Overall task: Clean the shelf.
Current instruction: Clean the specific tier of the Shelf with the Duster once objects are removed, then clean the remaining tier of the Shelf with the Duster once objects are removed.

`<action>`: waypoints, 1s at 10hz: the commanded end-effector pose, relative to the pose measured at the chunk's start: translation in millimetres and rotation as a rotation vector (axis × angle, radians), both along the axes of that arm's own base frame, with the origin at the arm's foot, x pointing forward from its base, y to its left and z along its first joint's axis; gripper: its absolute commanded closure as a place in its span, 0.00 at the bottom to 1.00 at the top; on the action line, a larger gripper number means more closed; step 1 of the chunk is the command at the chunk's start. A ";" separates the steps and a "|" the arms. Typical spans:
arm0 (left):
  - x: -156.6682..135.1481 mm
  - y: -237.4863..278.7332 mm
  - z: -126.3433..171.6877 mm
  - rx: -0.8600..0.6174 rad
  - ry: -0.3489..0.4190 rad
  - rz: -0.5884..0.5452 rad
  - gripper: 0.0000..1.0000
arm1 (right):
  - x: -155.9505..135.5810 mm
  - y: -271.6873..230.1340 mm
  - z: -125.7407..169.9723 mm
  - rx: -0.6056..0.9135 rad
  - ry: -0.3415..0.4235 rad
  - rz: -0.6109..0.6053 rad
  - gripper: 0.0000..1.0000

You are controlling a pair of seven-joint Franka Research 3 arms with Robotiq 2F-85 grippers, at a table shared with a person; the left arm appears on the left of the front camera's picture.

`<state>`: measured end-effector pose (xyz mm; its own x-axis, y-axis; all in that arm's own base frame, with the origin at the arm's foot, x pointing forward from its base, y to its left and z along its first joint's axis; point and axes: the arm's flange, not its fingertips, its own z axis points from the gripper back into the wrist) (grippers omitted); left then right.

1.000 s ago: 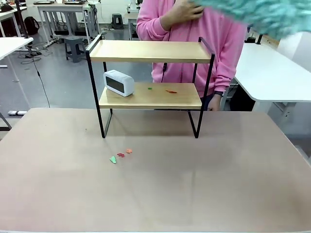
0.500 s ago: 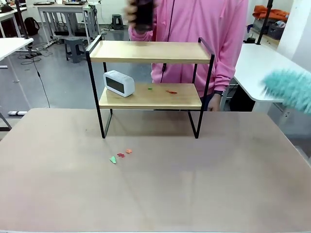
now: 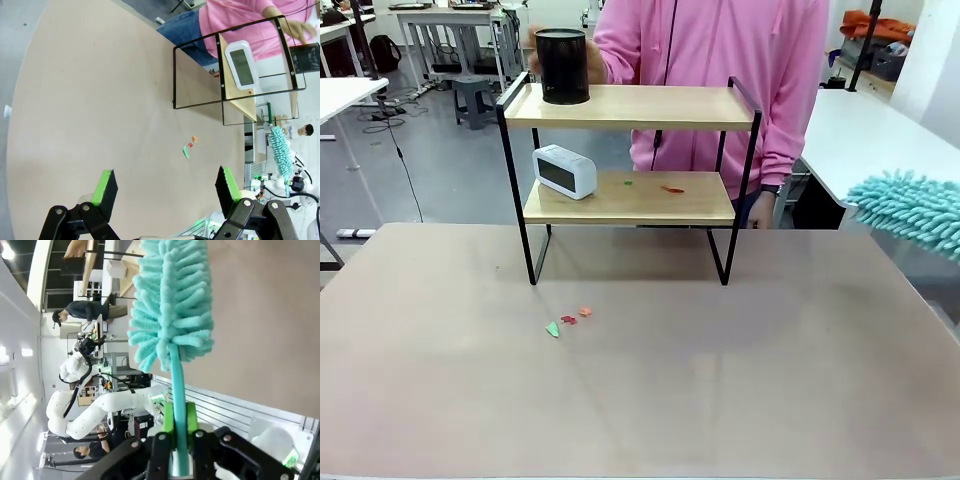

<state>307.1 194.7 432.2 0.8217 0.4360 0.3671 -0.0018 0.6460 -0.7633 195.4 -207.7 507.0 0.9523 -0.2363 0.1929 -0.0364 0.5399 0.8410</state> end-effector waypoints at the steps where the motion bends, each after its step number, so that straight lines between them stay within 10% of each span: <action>1: -0.7 -0.4 -0.8 -0.001 -0.024 -0.010 0.00 | -0.1 0.2 1.9 0.010 -0.035 0.014 0.88; 10: -0.7 -0.4 -0.8 -0.001 -0.024 -0.010 0.00 | -0.1 0.2 1.9 0.010 -0.035 0.014 0.88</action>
<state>307.1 194.7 432.2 0.8217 0.4360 0.3671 -0.0017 0.6460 -0.7633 193.4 -207.9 509.3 0.9505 -0.2353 0.2028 -0.0456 0.5399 0.8405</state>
